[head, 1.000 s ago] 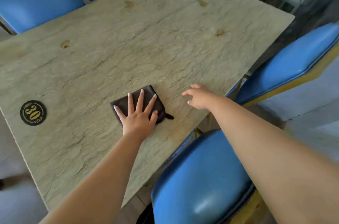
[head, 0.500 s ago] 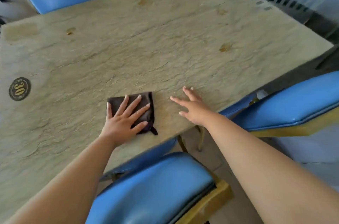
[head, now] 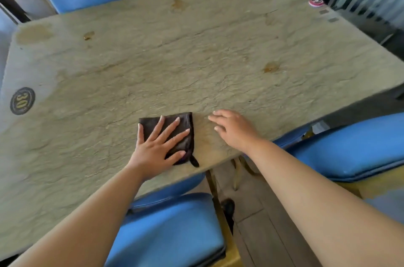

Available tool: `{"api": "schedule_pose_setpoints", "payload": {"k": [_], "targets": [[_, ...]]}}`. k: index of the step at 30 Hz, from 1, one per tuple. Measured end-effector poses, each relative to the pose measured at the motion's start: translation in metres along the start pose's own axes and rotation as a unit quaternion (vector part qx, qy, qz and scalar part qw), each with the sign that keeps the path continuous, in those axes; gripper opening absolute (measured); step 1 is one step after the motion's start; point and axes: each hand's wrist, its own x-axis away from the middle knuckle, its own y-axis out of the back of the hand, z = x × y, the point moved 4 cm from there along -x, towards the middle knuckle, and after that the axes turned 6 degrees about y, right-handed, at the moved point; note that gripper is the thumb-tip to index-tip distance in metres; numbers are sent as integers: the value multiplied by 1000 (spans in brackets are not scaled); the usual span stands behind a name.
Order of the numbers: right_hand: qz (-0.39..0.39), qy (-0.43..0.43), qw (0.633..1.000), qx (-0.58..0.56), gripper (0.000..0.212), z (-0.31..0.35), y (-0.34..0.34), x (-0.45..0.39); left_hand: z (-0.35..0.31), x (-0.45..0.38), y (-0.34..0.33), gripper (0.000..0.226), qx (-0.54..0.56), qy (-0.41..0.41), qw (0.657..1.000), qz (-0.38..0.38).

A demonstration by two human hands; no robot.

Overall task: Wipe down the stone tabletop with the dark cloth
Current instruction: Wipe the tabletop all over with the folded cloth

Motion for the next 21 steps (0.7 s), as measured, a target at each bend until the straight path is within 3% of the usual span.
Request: {"api": "schedule_pose_setpoints", "payload": {"k": [5, 10, 14, 19, 21], "targets": [[-34, 6, 998, 49, 25, -19, 24, -34, -12, -77, 13, 58, 64, 210, 975, -33], [-45, -25, 991, 123, 44, -60, 37, -80, -32, -165, 31, 60, 83, 253, 963, -42], [-87, -27, 992, 91, 48, -90, 49, -100, -61, -220, 43, 61, 75, 216, 973, -32], [-130, 18, 987, 94, 42, -108, 55, -106, -77, -183, 34, 57, 18, 9, 998, -58], [-138, 26, 985, 104, 38, -109, 57, -108, -58, -155, 30, 57, -2, -34, 997, -66]]}}
